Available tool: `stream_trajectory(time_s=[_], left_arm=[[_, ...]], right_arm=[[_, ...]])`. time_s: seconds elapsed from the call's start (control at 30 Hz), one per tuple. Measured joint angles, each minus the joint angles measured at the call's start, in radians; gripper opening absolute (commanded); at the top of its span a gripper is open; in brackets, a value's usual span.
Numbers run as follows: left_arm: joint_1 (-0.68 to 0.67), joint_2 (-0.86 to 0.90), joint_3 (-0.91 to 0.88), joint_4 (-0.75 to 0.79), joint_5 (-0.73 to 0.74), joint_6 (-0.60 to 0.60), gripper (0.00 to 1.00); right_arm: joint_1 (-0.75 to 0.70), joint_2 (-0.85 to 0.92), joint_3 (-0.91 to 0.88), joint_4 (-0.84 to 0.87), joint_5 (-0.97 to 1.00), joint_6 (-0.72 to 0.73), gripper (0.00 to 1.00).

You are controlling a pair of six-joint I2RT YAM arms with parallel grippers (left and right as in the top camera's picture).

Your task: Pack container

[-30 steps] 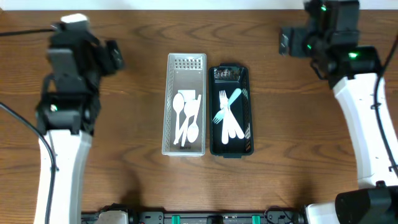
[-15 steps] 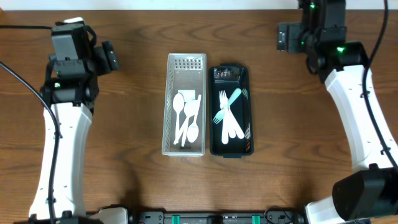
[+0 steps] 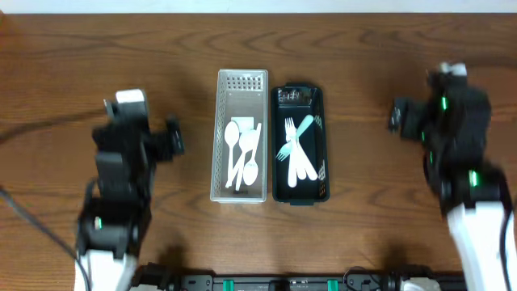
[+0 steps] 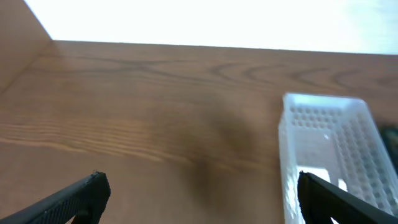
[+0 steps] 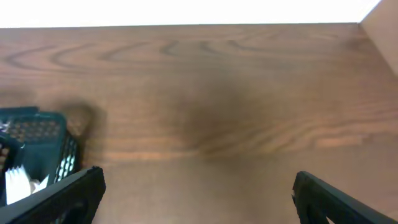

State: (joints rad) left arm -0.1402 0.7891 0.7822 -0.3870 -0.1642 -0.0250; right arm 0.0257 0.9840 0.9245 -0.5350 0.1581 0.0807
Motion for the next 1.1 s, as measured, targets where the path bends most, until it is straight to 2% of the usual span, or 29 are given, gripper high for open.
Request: stream_trajectory(time_s=[0.2, 0.33, 0.43, 1.1], left_arm=[[-0.032, -0.353, -0.185, -0.109, 0.0, 0.005, 0.98], [-0.032, -0.544, -0.23, -0.253, 0.0, 0.008, 0.98], [-0.032, -0.628, -0.238, -0.291, 0.0, 0.008, 0.98], [-0.032, -0.655, -0.238, -0.534, 0.0, 0.008, 0.98]], right_arm=[[0.032, -0.346, -0.246, -0.063, 0.0, 0.023, 0.99], [0.052, -0.539, -0.336, -0.199, 0.001, 0.026, 0.99], [0.054, -0.64, -0.394, -0.253, -0.001, 0.028, 0.99], [0.054, -0.677, -0.41, -0.404, -0.007, 0.034, 0.99]])
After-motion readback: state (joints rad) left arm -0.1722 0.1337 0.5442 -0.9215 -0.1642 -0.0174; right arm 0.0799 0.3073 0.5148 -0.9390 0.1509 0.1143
